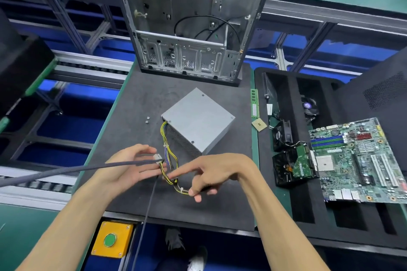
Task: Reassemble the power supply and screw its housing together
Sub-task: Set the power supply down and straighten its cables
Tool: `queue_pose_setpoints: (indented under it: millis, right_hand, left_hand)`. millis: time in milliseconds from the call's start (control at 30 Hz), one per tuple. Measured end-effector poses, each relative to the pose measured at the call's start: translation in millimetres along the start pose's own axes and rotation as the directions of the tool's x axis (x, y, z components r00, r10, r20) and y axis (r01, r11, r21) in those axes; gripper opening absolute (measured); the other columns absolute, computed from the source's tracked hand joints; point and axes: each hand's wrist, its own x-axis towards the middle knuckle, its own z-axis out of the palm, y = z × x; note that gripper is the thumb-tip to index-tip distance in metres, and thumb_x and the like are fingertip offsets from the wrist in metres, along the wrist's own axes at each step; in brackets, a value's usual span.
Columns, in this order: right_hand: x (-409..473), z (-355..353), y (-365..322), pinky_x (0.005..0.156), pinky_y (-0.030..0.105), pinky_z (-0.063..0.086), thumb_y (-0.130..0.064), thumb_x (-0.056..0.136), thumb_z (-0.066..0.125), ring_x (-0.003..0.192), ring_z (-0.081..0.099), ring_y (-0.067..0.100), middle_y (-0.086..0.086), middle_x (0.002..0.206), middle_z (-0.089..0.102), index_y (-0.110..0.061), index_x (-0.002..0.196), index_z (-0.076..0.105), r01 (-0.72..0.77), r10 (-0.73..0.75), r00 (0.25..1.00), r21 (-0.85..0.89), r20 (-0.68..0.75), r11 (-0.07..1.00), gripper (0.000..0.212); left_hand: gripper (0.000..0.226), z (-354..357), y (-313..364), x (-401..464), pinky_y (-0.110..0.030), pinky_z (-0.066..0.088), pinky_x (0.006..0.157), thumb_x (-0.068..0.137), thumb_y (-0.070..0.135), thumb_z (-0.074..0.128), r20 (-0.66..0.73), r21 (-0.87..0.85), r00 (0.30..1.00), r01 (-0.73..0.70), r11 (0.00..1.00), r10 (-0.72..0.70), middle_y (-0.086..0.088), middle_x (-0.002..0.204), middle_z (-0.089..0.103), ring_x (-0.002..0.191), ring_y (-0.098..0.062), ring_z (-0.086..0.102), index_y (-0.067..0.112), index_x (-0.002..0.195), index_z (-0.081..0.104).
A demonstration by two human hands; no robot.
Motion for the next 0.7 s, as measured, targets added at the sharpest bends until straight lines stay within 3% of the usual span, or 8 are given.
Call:
queue_pose_setpoints:
  millis: [133, 267, 300, 367, 433, 600, 667, 700]
  right_hand:
    - [3.4, -9.7, -1.2, 0.058, 0.021, 0.040, -0.004, 0.100, 0.058, 0.050, 0.043, 0.012, 0.005, 0.080, 0.068, -0.040, 0.142, 0.058, -0.033, 0.034, 0.999, -0.060, 0.019, 0.998, 0.055]
    - [3.6, -21.0, -2.4, 0.053, 0.020, 0.034, -0.006, 0.098, 0.060, 0.048, 0.039, 0.011, 0.001, 0.076, 0.065, -0.035, 0.131, 0.069, -0.037, 0.042, 0.998, -0.123, 0.038, 0.992, 0.045]
    - [4.7, -21.9, -1.2, 0.052, 0.020, 0.033, -0.006, 0.097, 0.060, 0.047, 0.038, 0.011, 0.000, 0.075, 0.065, -0.035, 0.129, 0.070, -0.042, 0.047, 0.998, -0.128, 0.037, 0.991, 0.044]
    - [6.1, -22.6, 2.8, 0.052, 0.019, 0.034, -0.006, 0.096, 0.059, 0.048, 0.039, 0.011, 0.001, 0.076, 0.067, -0.034, 0.127, 0.071, -0.063, 0.066, 0.998, -0.115, 0.023, 0.991, 0.044]
    - [4.7, -23.3, 7.5, 0.052, 0.018, 0.036, -0.006, 0.097, 0.059, 0.050, 0.042, 0.012, 0.003, 0.081, 0.070, -0.032, 0.128, 0.071, -0.077, 0.078, 0.997, -0.079, 0.011, 0.994, 0.042]
    - [-0.6, -21.2, 11.9, 0.051, 0.018, 0.050, -0.008, 0.101, 0.056, 0.058, 0.063, 0.012, 0.007, 0.088, 0.074, -0.025, 0.132, 0.068, -0.027, 0.027, 1.000, 0.024, 0.014, 0.999, 0.037]
    - [-0.7, -17.8, 9.4, 0.056, 0.021, 0.055, -0.011, 0.104, 0.052, 0.065, 0.070, 0.016, 0.010, 0.091, 0.075, -0.023, 0.135, 0.066, -0.004, 0.003, 1.000, 0.040, 0.004, 0.999, 0.036]
    - [-0.4, -15.7, 8.2, 0.058, 0.022, 0.056, -0.012, 0.105, 0.050, 0.068, 0.071, 0.019, 0.011, 0.092, 0.075, -0.023, 0.136, 0.064, 0.001, -0.001, 1.000, 0.057, -0.008, 0.998, 0.035]
  left_hand:
    - [0.021, 1.2, 2.6, 6.0, -0.046, 0.063, 0.061, 0.101, 0.015, 0.053, -0.053, 0.077, 0.999, 0.008, 0.997, -0.004, -0.027, 0.092, 0.064, 0.088, -0.047, 0.072, -0.002, 0.093, 0.063]
    - [0.017, 0.3, 8.9, 3.0, -0.045, 0.063, 0.062, 0.098, 0.012, 0.056, -0.032, 0.029, 0.999, -0.038, 0.999, 0.039, -0.027, 0.093, 0.062, 0.084, -0.047, 0.073, -0.003, 0.094, 0.062]
    - [0.018, -0.1, 10.9, 2.5, -0.045, 0.063, 0.060, 0.099, 0.013, 0.055, -0.041, 0.083, 0.998, -0.038, 0.996, 0.041, -0.025, 0.088, 0.062, 0.078, -0.044, 0.074, -0.003, 0.093, 0.061]
    - [0.021, -0.7, 13.3, -1.8, -0.040, 0.062, 0.055, 0.101, 0.017, 0.054, -0.047, 0.347, 0.999, 0.001, 0.938, 0.016, -0.019, 0.077, 0.062, 0.063, -0.036, 0.071, -0.001, 0.092, 0.061]
    - [0.021, -3.8, 9.2, -9.5, -0.034, 0.058, 0.049, 0.101, 0.015, 0.053, 0.010, 0.610, 0.998, 0.041, 0.791, -0.059, -0.015, 0.071, 0.063, 0.056, -0.034, 0.068, -0.001, 0.090, 0.062]
    - [0.013, -3.3, -30.9, -37.5, -0.026, 0.049, 0.038, 0.101, 0.008, 0.049, 0.075, 0.876, 0.953, 0.077, 0.476, -0.292, -0.007, 0.077, 0.067, 0.062, -0.025, 0.071, 0.004, 0.097, 0.060]
    - [0.009, 2.8, -52.4, -43.6, -0.026, 0.054, 0.052, 0.096, 0.015, 0.052, 0.083, 0.967, 0.959, -0.013, 0.253, -0.269, 0.005, 0.083, 0.067, 0.075, -0.016, 0.072, 0.019, 0.096, 0.060]
    - [0.008, 5.4, -63.9, -46.4, -0.026, 0.055, 0.066, 0.093, 0.022, 0.053, 0.091, 0.994, 0.973, -0.075, 0.082, -0.211, 0.011, 0.087, 0.066, 0.085, -0.012, 0.071, 0.028, 0.094, 0.057]
